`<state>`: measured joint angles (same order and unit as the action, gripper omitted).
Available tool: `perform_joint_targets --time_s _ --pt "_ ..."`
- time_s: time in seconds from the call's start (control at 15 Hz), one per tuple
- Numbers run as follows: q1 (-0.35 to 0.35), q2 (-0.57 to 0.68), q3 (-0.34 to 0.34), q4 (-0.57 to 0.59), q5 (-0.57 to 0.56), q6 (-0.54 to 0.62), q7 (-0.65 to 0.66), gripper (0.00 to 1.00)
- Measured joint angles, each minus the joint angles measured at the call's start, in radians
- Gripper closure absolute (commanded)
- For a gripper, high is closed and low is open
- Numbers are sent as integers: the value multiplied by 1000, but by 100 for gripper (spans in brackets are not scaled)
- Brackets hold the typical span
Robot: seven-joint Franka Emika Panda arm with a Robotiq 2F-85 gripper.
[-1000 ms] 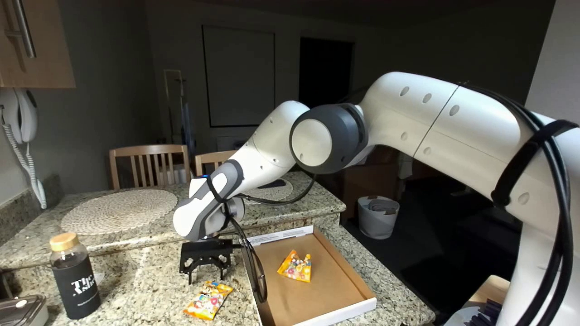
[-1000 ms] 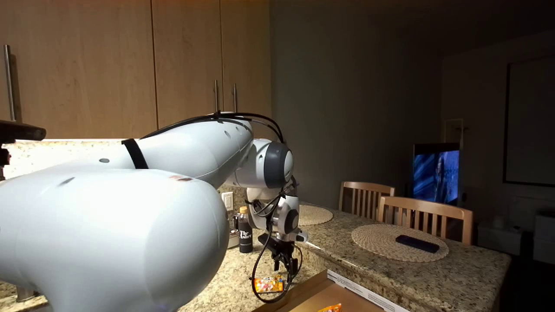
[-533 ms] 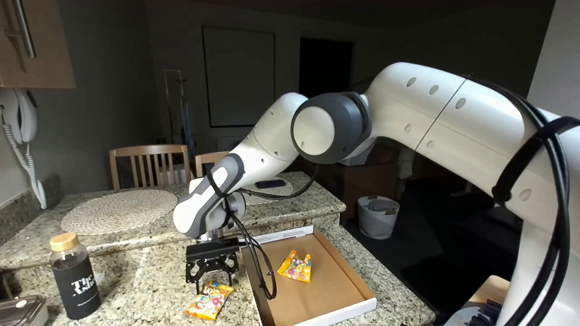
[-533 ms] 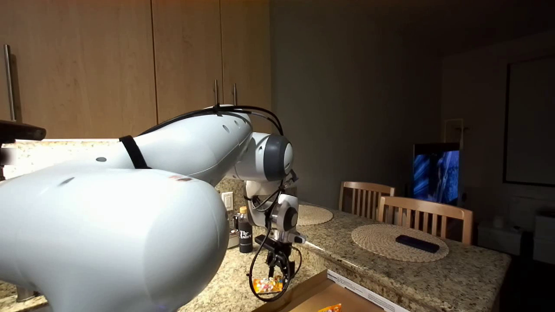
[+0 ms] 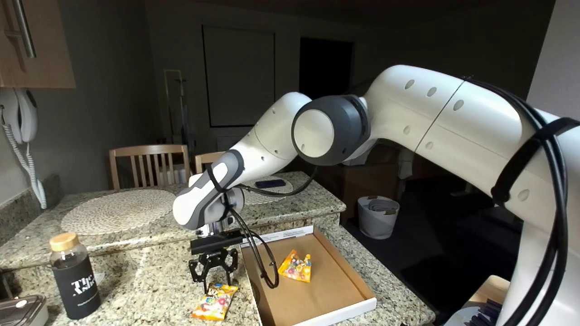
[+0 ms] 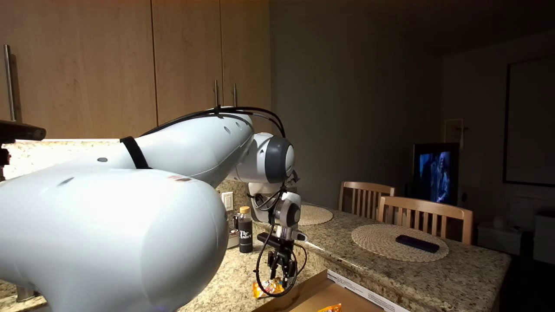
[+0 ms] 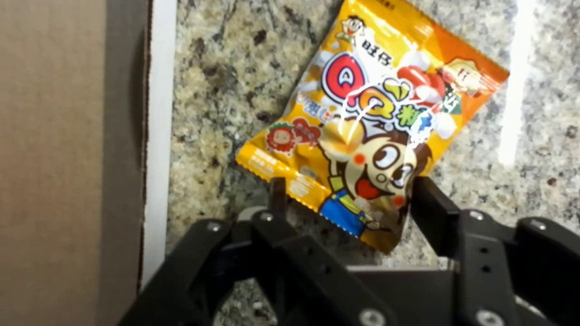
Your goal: Put the sachets in the box
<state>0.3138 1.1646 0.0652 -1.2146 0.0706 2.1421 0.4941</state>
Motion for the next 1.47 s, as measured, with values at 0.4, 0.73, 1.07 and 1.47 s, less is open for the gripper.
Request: perform_joint_targets --time_s 0.4,0.73,1.07,1.47 --pt "-24 73 22 125 1 -50 -114 95" --pt "-37 123 38 221 1 -113 -170 97" --pt "-39 162 58 293 3 -134 -193 96" --pt "-45 166 85 302 3 26 -200 95"
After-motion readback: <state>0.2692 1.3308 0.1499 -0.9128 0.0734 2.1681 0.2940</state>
